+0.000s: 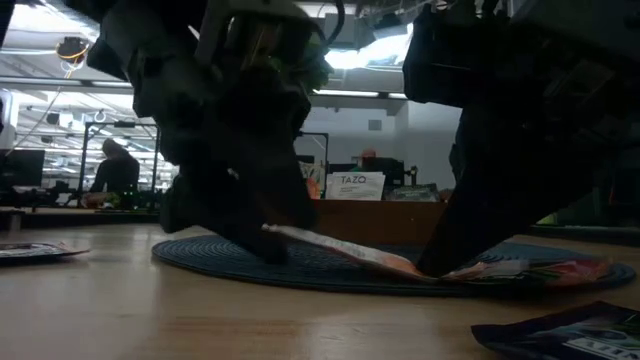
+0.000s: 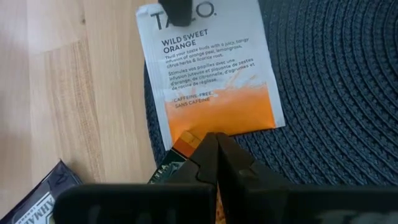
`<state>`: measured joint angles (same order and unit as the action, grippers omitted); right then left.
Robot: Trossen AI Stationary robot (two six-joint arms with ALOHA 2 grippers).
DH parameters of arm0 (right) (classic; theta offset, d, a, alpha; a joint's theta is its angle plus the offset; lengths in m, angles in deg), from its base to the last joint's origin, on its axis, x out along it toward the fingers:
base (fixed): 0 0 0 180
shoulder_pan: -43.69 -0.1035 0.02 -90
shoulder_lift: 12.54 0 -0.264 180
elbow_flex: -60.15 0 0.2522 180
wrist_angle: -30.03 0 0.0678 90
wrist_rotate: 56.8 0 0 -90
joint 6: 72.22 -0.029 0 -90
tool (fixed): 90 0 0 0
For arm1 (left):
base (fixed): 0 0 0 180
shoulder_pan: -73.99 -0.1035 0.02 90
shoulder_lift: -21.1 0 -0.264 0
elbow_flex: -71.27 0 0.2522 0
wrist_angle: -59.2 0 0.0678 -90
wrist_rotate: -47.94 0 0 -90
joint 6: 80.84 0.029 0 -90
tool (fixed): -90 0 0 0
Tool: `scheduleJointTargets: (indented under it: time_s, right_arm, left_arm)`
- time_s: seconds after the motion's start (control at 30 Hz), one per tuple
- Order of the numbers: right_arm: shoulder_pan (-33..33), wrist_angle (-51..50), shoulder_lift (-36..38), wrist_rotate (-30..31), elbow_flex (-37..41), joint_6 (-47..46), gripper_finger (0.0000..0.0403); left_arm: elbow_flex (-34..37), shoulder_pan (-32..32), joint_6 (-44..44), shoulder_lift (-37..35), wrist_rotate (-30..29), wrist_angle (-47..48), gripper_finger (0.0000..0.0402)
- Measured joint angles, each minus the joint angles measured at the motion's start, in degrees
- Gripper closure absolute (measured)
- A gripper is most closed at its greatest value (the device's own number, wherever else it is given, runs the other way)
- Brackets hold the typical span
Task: Pick & Place Tea
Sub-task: Put the white tea bag into the middle of the wooden organizer
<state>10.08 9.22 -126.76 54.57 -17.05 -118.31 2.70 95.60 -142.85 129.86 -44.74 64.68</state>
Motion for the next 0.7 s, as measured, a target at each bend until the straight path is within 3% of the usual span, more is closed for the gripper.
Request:
scheduleJointTargets:
  time_s: [0.37, 0.7]
  right_arm:
    - [0.01, 0.00, -0.01, 0.27, 0.00, 0.03, 0.0398]
    - [-0.01, 0.00, -0.05, 0.85, 0.00, -0.10, 0.0398]
  left_arm:
    - [0.01, 0.47, 1.59, -0.07, 2.89, -1.31, 0.0234]
    - [0.02, 0.85, 3.17, 0.28, 3.67, -1.46, 0.0310]
